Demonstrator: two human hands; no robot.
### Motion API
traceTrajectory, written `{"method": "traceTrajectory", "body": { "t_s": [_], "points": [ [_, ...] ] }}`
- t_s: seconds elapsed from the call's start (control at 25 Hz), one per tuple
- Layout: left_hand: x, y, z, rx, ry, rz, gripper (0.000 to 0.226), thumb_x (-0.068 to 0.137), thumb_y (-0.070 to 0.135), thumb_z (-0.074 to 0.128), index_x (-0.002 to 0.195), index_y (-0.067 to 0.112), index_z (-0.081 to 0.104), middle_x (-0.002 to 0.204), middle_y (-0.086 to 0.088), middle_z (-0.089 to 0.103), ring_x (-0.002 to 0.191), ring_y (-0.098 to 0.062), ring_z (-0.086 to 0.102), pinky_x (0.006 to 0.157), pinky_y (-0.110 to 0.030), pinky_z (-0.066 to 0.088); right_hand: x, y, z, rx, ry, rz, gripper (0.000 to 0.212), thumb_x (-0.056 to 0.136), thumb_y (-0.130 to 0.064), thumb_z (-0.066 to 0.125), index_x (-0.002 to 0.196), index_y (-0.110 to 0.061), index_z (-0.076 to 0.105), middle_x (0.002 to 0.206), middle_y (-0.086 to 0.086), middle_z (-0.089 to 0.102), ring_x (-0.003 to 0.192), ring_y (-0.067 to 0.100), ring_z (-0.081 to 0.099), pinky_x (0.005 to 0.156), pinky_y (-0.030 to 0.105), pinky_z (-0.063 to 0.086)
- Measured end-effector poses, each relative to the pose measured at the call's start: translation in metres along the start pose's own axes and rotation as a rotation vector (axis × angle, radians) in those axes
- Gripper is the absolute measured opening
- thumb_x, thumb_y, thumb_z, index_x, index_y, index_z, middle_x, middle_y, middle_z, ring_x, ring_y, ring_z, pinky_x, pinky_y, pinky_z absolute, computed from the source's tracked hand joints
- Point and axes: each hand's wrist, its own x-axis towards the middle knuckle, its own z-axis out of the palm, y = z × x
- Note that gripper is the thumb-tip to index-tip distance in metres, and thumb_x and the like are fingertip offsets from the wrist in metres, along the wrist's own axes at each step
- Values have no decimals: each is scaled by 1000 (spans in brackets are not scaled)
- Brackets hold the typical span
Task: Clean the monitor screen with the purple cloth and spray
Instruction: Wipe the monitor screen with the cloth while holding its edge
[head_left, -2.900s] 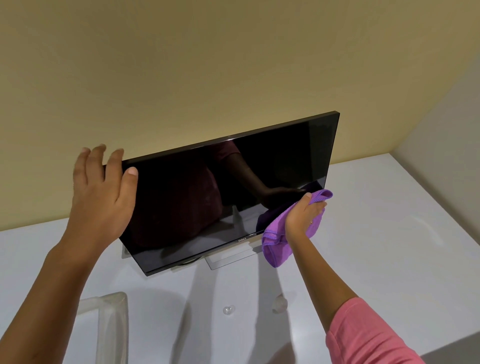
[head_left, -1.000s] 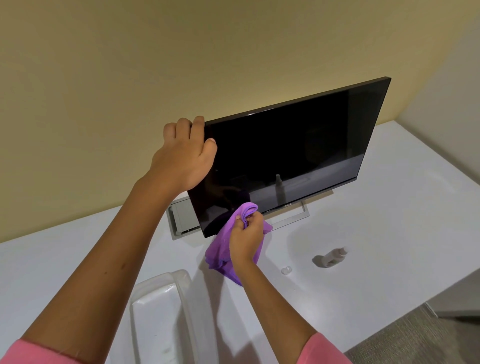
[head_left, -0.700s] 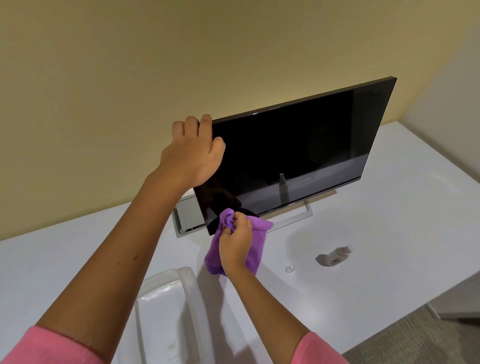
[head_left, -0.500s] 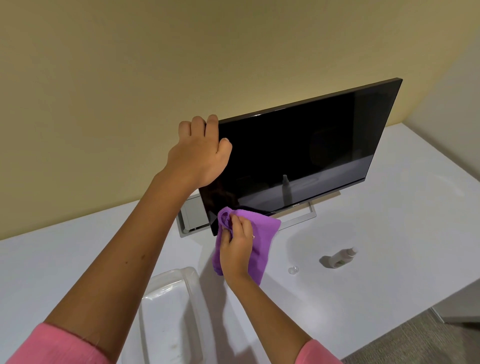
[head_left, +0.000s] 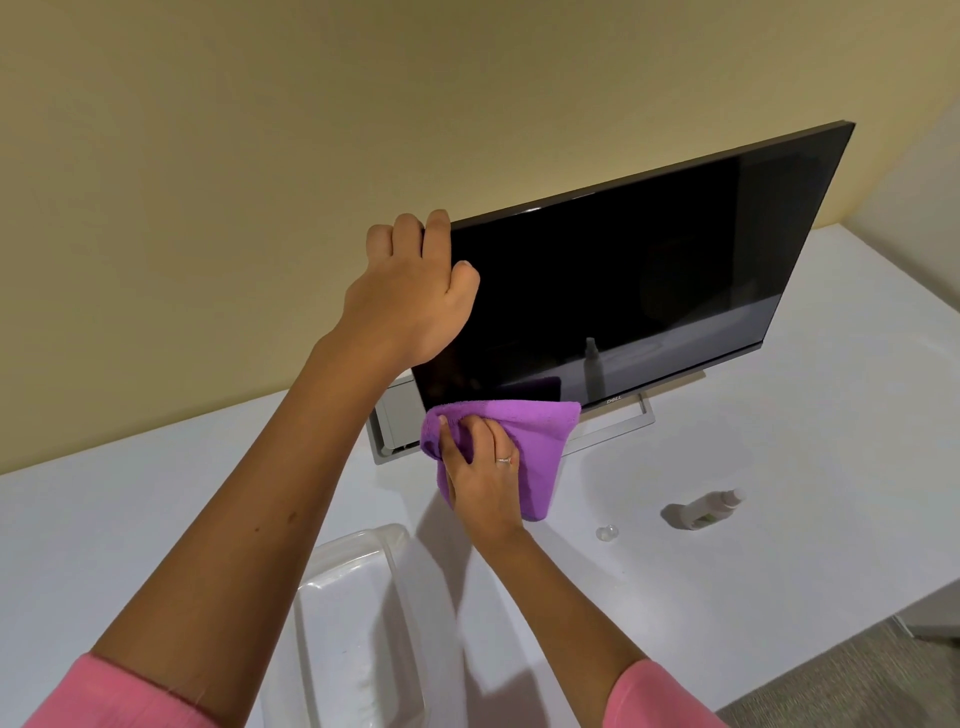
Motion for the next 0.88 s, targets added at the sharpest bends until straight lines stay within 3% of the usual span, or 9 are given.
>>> {"method": "traceTrajectory", "body": {
  "t_s": [0.12,0.2,0.24,0.36,0.48,0.56,0.72,0.8,0.88],
  "points": [
    [-2,1,-1,-5,3,-4,52,95,30,28,143,12,23,130,-11,37,122,-30,27,77,-37,33,-21,20,9,107,-97,132,35,97,-60,32,117,-40,53,127,-9,54,120,10,42,103,26,35],
    [-3,2,0,-2,15,0,52,95,30,29,143,12,24,129,-12,37,121,-30,27,77,-37,35,-27,28,12,183,-120,193,43,89,-72,34,116,-43,52,123,-20,47,120,6,40,96,7,28],
    [-3,2,1,2,23,2,52,95,29,29,143,11,24,129,-12,37,120,-30,28,76,-37,35,-26,27,13,196,-116,218,44,87,-74,35,116,-44,50,121,-21,45,118,5,41,91,5,27],
    [-3,2,1,17,32,3,53,94,29,29,144,11,24,130,-12,37,120,-30,28,76,-36,35,-23,17,15,302,-42,339,41,87,-72,37,109,-41,52,114,-13,53,105,8,51,80,7,40],
    [-2,3,3,20,43,3,53,94,29,29,144,11,23,131,-13,37,120,-31,28,77,-36,34,-21,1,14,475,81,419,6,91,-52,52,97,-52,50,105,-17,54,98,6,56,72,11,49],
    [-1,3,4,18,50,-2,53,94,28,29,144,11,23,130,-13,37,120,-31,27,78,-36,34,-13,-13,10,617,183,462,14,93,-37,57,94,-50,56,94,-19,57,92,7,59,73,20,53],
    [-2,3,4,38,45,-3,52,95,28,30,143,8,25,133,-18,36,120,-34,28,85,-42,35,7,-33,7,476,236,354,7,92,-38,59,93,-32,63,88,-5,63,83,14,60,70,23,51],
    [-1,5,3,27,52,-17,51,95,29,31,141,7,29,134,-22,35,120,-36,30,87,-46,33,14,-40,7,359,271,236,17,93,-27,58,109,-32,60,106,-6,62,101,13,56,87,20,48],
    [-2,6,2,23,48,-14,52,96,27,30,143,7,27,135,-21,34,121,-36,29,89,-46,32,16,-40,17,144,273,50,34,94,-24,52,126,-17,54,127,7,55,122,22,45,104,35,39]
  ]
}}
